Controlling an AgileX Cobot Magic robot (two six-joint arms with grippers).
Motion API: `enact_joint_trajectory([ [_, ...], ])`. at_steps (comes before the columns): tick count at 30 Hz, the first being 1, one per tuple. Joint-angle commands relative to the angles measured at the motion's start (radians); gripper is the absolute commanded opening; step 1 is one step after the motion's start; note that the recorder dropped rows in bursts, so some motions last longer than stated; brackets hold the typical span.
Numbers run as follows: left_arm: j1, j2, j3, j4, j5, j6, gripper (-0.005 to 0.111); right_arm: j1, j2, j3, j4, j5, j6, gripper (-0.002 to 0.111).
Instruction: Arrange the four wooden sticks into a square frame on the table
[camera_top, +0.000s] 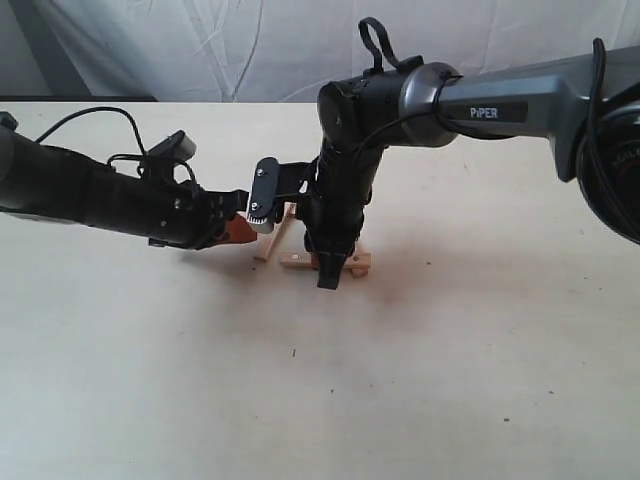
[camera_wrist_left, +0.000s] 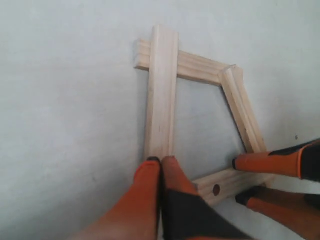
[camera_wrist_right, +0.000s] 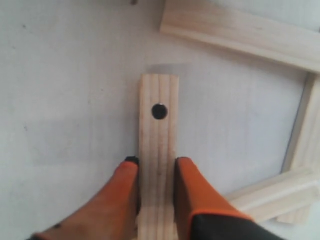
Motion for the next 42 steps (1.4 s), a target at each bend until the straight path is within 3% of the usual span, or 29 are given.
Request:
enact_joint_trajectory([
  [1,0.009,-0.023,-0.010,-0.015,-0.030,-0.001,0.000,0.007,0.003,-0.006,0.017,-0.033,0.041,-0.001],
  [27,0.007,0.040,-0.012,-0.069,0.035,-0.001,0.000,0.007,0.030,-0.004,0.032,-0.068,0.104,0.000],
  [34,0.007,0.040,-0.012,-0.067,0.035,-0.001,0.000,0.007,0.030,-0.004,0.032,-0.070,0.115,0.037],
  [42,0.007,0.040,-0.012,-0.067,0.035,-0.001,0.000,0.007,-0.064,-0.004,0.035,-0.068,0.147,0.038],
])
